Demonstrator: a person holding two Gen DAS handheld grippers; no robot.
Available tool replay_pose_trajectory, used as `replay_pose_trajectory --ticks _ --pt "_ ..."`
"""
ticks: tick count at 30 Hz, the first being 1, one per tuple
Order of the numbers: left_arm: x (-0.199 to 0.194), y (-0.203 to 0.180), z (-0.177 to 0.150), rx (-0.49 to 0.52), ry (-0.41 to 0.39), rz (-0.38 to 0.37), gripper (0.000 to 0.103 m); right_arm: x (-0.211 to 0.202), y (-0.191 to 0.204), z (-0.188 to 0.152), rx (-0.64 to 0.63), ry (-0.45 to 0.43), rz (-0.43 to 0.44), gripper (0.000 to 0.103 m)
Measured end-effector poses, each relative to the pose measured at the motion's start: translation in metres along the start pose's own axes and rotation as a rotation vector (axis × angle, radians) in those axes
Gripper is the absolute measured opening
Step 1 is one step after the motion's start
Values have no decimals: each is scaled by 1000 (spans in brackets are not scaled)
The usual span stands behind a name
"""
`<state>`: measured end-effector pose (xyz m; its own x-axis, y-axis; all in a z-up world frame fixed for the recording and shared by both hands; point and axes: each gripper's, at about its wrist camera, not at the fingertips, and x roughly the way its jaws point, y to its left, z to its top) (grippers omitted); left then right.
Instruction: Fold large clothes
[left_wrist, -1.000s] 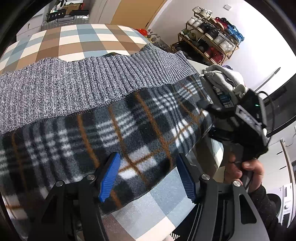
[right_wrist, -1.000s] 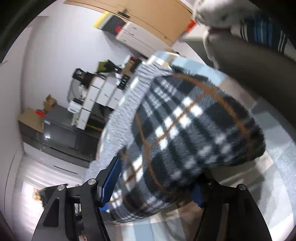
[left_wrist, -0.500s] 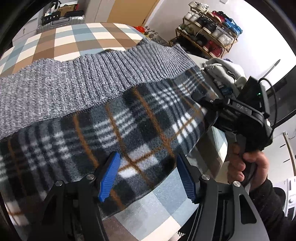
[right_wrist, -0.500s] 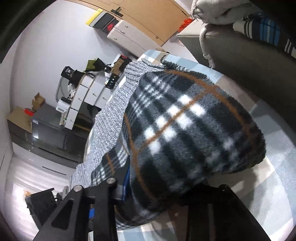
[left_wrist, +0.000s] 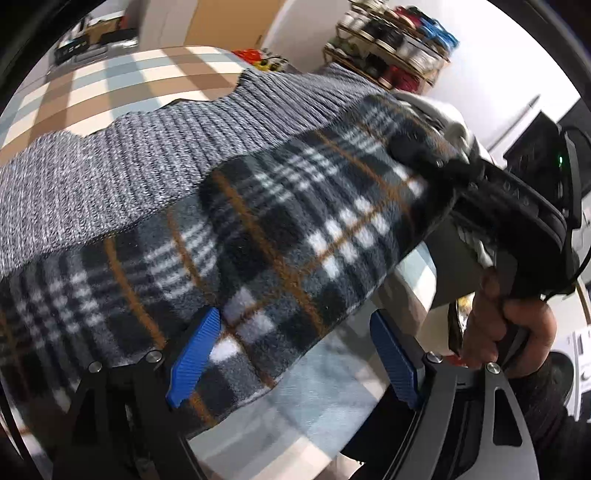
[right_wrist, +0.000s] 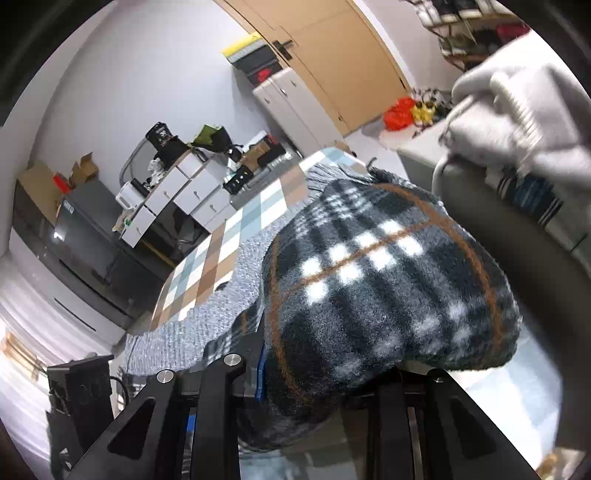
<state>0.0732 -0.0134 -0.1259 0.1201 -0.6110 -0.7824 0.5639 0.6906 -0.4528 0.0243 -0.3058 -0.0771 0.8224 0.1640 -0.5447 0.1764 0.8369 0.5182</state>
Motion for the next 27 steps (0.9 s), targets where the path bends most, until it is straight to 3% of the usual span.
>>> replay_pose_trajectory --ticks 5,8,15,17,20,23,27 --pt "10 -22 3 76 37 -95 78 -25 -8 1 -14 -49 -24 26" --pt "7 -22 6 71 38 -111 78 -34 -7 0 -36 -71 -41 26" --pt "-20 9 7 -25 -7 -176 78 -18 -4 1 -26 -48 -79 26" --pt "-20 24 7 -87 -18 -234 78 -17 -3 2 -30 -49 -79 26" --pt "-9 17 3 -126 -17 -265 78 -18 1 2 -51 -61 -84 26" --pt "-7 28 3 -179 -24 -310 78 -23 14 -2 -107 -92 -91 26" --pt "-19 42 4 -273 -22 -381 78 -32 51 -13 -287 -166 -99 26"
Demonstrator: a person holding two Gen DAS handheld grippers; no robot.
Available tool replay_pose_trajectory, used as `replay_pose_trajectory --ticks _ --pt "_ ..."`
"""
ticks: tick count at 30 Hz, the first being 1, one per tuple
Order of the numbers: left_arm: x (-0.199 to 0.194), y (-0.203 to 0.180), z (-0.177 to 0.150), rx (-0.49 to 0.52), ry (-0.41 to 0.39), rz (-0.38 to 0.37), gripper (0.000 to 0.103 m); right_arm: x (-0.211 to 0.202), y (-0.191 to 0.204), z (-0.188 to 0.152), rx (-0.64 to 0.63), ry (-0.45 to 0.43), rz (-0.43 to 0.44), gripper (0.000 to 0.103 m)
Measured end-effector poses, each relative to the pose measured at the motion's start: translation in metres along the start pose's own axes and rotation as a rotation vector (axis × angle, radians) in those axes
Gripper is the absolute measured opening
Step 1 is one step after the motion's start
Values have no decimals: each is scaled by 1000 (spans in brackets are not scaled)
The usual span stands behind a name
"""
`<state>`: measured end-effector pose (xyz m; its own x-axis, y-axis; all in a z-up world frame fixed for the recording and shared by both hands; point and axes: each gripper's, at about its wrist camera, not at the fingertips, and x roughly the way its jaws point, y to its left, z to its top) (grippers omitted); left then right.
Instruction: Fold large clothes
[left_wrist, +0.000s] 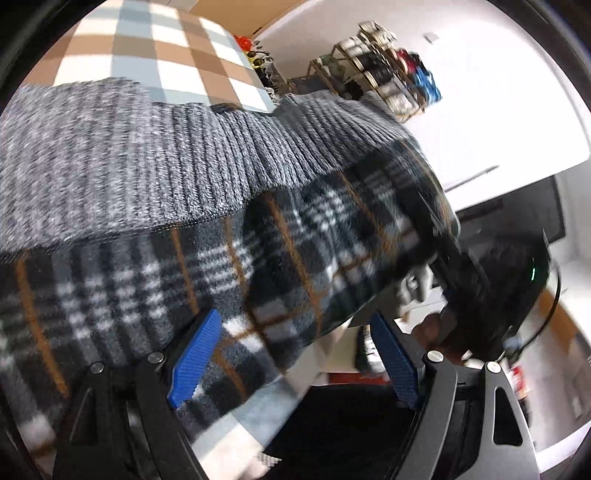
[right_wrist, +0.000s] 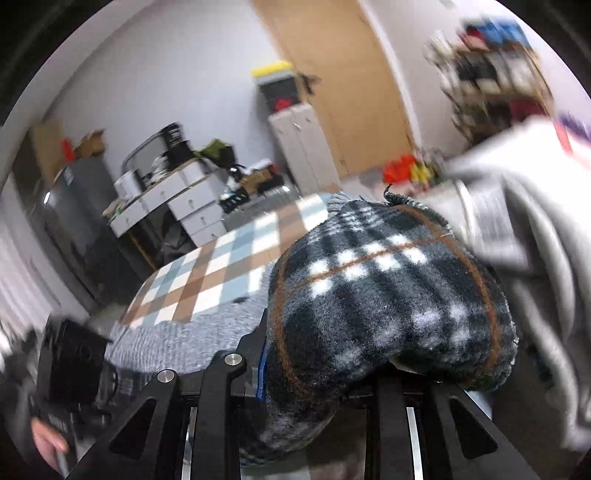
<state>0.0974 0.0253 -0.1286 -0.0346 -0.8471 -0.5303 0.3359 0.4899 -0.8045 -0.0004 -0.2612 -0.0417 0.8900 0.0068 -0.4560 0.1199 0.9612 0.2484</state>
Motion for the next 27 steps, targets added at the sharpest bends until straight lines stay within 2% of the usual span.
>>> replay_pose_trajectory --ticks 2,5,7,9,11,13,15,18,24,27 --pt "-11 -1 -1 -31 -17 -22 78 -2 11 0 -38 -19 5 26" --pt "-42 -5 -7 -25 -50 -79 78 -1 20 0 -60 -27 -7 26" --pt "-72 -3 -10 -17 -120 -58 79 -1 21 1 -63 -30 -7 26" --pt "-95 6 -13 -30 -172 9 80 -3 25 0 -81 -43 -11 26" --pt "-100 23 -14 -58 -174 99 80 -5 36 0 -136 -59 -30 26" --pt "-96 43 -16 -98 -137 144 80 -6 49 -1 -188 -73 -39 26" --pt "-89 58 -16 -112 -107 149 80 -6 64 0 -233 -86 -34 26" --pt "-85 57 -14 -109 -98 128 80 -6 90 3 -296 -95 -13 26" --pt "-106 60 -15 -126 -149 99 80 -11 147 -1 -498 -127 51 26" --pt "-118 66 -16 -124 -162 93 80 -11 169 -5 -534 -135 75 26"
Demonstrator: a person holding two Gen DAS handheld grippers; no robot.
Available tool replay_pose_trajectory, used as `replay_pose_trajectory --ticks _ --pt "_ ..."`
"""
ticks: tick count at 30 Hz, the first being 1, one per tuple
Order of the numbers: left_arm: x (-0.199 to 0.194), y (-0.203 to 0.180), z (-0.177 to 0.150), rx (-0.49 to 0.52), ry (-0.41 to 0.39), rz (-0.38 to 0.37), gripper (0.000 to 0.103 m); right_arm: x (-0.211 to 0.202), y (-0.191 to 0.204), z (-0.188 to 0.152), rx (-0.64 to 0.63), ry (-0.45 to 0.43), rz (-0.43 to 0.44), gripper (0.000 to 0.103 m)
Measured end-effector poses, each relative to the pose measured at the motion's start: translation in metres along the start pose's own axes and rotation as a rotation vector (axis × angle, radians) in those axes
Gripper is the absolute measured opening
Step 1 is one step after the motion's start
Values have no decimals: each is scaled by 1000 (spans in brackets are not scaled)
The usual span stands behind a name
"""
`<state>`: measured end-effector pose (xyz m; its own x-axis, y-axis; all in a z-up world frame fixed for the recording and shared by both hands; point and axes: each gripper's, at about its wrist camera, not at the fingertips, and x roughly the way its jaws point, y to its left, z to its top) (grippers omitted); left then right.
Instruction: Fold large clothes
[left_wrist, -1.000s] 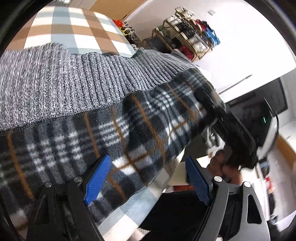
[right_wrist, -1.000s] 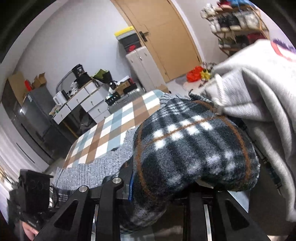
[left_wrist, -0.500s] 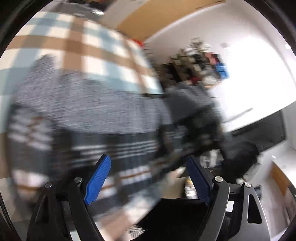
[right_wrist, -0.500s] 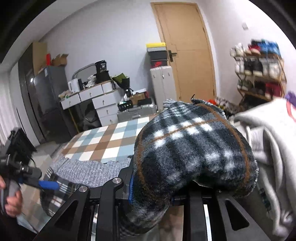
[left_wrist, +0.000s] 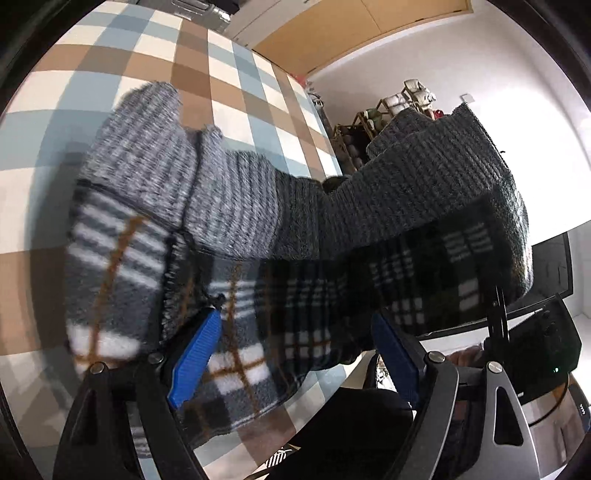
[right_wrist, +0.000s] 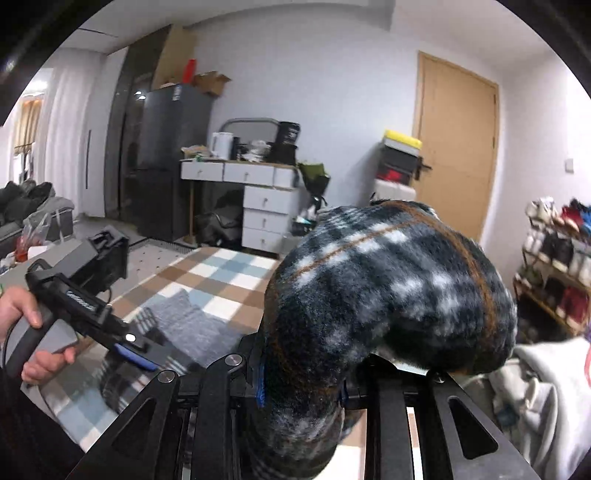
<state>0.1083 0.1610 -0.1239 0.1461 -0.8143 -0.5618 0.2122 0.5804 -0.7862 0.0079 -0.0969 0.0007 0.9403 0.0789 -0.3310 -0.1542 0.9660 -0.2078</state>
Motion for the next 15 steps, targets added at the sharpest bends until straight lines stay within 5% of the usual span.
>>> replay_pose_trajectory --ticks 5,15 --pt "-40 20 4 -52 -97 -55 80 3 18 3 -39 -7 11 26" --pt "-42 55 2 -129 -81 -99 80 6 56 7 -163 -13 -2 26"
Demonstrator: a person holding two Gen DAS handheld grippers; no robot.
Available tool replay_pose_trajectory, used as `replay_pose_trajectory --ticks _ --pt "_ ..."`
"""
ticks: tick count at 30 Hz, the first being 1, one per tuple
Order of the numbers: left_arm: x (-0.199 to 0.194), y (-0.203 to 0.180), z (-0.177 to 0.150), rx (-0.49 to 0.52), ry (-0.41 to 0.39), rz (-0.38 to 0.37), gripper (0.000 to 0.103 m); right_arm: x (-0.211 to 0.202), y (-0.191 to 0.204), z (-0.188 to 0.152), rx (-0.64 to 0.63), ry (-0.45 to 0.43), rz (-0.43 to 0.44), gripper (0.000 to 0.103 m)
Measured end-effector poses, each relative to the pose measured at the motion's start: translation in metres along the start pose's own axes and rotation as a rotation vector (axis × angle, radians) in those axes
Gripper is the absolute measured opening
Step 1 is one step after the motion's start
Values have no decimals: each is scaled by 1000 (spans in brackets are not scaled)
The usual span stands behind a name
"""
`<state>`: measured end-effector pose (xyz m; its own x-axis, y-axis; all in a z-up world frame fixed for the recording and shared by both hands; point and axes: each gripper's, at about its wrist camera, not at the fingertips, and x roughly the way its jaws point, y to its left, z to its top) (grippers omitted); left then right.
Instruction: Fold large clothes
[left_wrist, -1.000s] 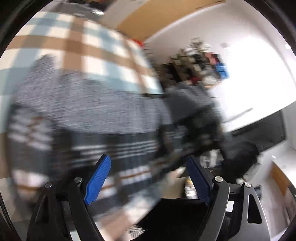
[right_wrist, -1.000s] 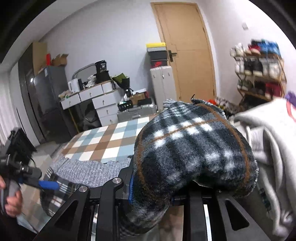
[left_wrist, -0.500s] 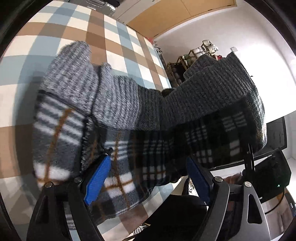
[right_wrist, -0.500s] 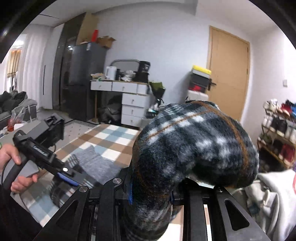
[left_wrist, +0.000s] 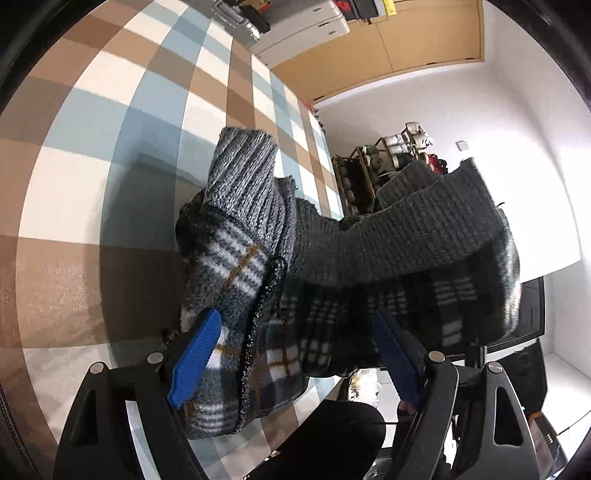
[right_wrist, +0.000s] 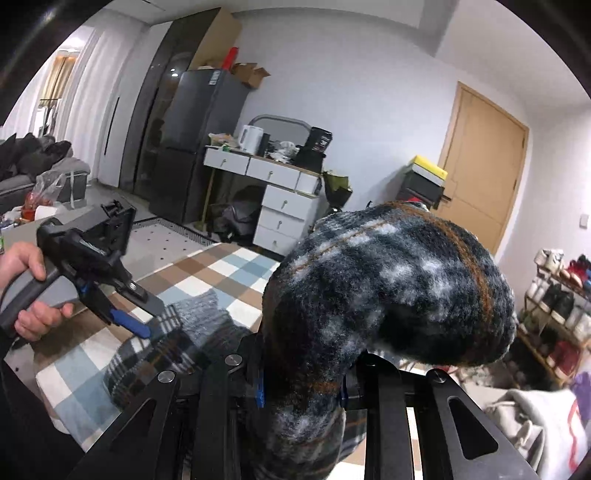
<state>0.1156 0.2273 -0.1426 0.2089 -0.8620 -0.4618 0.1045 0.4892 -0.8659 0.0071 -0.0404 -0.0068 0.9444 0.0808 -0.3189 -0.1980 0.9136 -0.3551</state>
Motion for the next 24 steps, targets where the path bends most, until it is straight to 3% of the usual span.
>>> replay_pose_trajectory --ticks 10,18,24 --pt "-3 19 4 -119 15 -100 80 17 55 4 -171 48 114 26" --pt "-8 21 3 -114 4 -97 80 33 110 -23 -384 119 184 28" --pt "-16 17 3 -97 -36 -94 78 37 119 -34 -422 137 211 31"
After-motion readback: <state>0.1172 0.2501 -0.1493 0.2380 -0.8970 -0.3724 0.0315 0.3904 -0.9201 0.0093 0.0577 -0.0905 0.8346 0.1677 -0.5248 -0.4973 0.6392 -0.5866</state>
